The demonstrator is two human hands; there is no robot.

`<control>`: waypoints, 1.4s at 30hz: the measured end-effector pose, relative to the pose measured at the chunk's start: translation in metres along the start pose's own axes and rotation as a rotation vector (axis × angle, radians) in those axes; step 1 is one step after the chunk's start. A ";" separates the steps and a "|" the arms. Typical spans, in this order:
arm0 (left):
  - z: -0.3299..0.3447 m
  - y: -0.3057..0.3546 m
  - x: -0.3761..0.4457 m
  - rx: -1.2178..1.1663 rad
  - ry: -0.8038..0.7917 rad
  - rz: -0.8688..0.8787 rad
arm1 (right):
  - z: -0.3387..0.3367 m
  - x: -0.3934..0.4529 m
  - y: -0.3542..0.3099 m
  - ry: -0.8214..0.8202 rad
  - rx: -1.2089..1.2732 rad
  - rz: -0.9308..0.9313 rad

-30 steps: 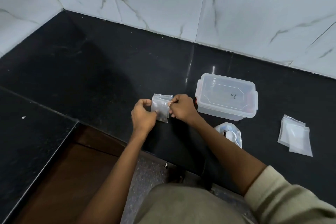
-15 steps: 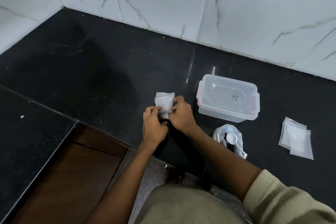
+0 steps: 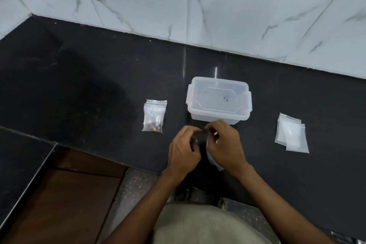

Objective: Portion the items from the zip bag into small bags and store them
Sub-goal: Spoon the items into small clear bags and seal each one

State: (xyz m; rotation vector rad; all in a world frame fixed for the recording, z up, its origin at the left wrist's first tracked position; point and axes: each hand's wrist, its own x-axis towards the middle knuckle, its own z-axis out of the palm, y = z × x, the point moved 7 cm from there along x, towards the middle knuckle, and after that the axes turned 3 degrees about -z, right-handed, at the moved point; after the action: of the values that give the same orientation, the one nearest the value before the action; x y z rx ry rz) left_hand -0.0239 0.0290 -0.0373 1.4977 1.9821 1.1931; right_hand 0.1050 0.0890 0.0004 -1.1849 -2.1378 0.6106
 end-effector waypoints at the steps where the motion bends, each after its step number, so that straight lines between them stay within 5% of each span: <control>1: 0.008 0.005 -0.002 -0.014 -0.014 0.016 | -0.014 -0.004 0.010 0.067 -0.017 -0.004; 6: 0.038 0.016 -0.006 -0.028 -0.062 -0.003 | -0.078 -0.024 0.088 0.249 -0.288 0.257; 14: 0.046 0.024 -0.006 -0.011 -0.066 -0.031 | -0.092 -0.040 0.178 0.035 -0.556 0.650; 27: 0.048 0.029 -0.006 -0.010 -0.056 -0.083 | -0.107 -0.051 0.192 0.291 -0.271 0.629; 36: 0.046 0.036 -0.003 0.007 0.002 -0.098 | -0.128 -0.050 0.138 0.586 -0.238 0.279; 42: 0.046 0.046 -0.001 0.008 0.006 -0.063 | -0.127 -0.048 0.139 0.627 -0.125 0.362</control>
State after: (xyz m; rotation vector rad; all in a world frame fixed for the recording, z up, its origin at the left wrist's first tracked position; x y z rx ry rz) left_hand 0.0368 0.0495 -0.0260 1.4263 2.0242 1.1669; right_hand 0.2948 0.1283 -0.0140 -1.5970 -1.4607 0.2040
